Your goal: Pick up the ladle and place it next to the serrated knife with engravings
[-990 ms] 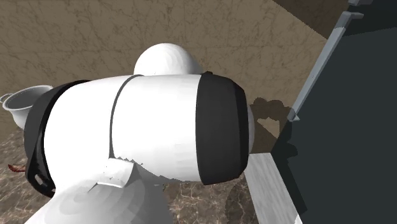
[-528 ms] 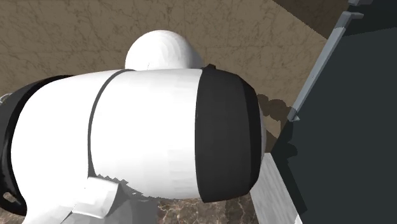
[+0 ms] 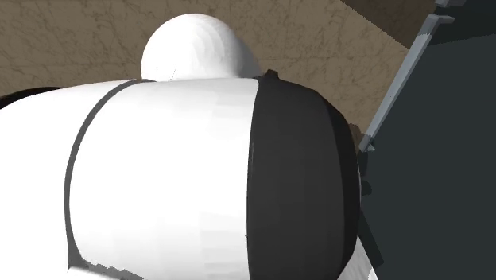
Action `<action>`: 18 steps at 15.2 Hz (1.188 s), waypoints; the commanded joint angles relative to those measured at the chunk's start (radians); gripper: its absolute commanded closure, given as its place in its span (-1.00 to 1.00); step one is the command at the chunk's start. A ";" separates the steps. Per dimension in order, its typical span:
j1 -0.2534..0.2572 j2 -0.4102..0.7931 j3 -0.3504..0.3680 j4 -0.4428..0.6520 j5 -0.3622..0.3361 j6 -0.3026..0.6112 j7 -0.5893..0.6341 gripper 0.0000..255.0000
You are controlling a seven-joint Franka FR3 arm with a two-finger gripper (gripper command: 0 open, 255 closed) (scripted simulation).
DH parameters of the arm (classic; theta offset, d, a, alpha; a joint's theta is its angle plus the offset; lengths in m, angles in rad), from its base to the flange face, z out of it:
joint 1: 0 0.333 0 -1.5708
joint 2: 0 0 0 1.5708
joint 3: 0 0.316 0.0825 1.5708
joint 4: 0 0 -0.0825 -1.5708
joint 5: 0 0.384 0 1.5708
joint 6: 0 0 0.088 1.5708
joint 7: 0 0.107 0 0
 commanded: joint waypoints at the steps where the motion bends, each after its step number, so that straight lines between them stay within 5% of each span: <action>1: 0.004 -0.018 -0.006 0.002 -0.011 -0.020 0.008 1.00; 18: 0.268 -0.314 0.077 -0.392 -0.207 0.117 0.473 1.00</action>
